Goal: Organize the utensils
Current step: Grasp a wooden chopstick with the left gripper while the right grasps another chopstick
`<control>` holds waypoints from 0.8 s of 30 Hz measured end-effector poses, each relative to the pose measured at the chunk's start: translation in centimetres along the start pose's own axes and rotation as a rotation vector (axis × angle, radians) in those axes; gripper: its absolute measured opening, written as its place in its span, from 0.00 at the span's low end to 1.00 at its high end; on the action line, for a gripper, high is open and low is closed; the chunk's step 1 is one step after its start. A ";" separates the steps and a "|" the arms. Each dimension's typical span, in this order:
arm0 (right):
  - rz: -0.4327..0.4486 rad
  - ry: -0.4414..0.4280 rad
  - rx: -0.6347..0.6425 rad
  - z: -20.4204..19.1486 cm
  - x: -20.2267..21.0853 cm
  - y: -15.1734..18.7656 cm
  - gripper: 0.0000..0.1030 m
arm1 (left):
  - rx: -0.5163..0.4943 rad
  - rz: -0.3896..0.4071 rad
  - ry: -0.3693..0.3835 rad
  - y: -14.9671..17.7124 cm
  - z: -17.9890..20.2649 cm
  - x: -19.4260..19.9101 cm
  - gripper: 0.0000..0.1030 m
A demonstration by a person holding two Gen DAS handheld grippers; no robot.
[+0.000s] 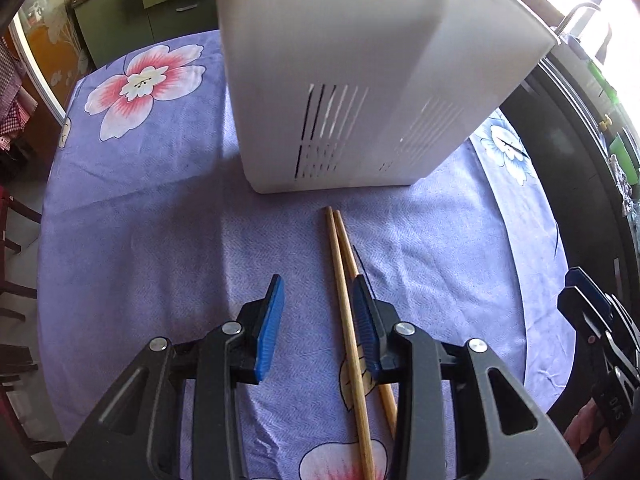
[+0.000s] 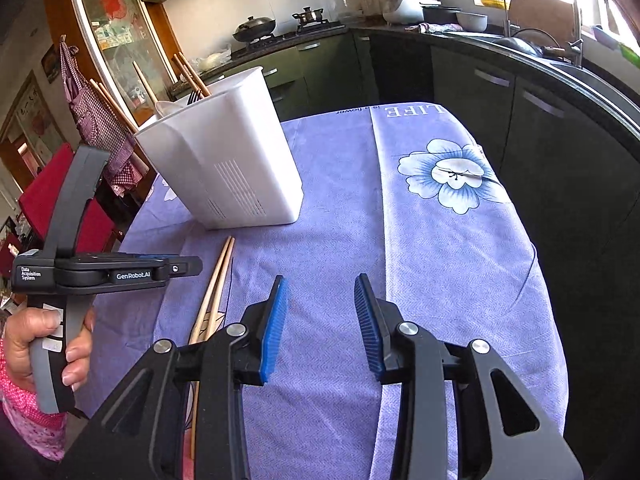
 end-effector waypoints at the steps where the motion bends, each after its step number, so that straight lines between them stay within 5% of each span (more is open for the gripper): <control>1: -0.001 0.000 -0.002 -0.1 0.0 0.0 0.34 | -0.008 -0.003 -0.012 0.0 0.3 -0.2 0.33; 9: 0.010 -0.005 -0.027 0.3 0.6 -1.0 0.38 | -0.019 -0.028 -0.056 0.0 1.0 -1.4 0.33; 18: 0.011 -0.024 -0.041 0.6 0.8 -0.9 0.38 | -0.043 -0.033 -0.113 0.5 2.5 -2.4 0.19; 20: 0.010 -0.024 -0.042 0.7 0.8 -0.8 0.38 | -0.045 -0.026 -0.121 0.8 2.4 -2.4 0.08; 24: 0.002 -0.012 -0.046 1.1 0.7 -0.7 0.38 | -0.044 -0.032 -0.103 0.7 2.0 -2.1 0.07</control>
Point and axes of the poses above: each gripper's, at about its wrist camera, not at the fingertips, and x roughly against the way its jaws point, z to its right, y to its underside, the point moved 1 cm from there along -x, roughly the way its jaws point, and after that the axes turned 3 degrees about -z, right-handed, at the moved point
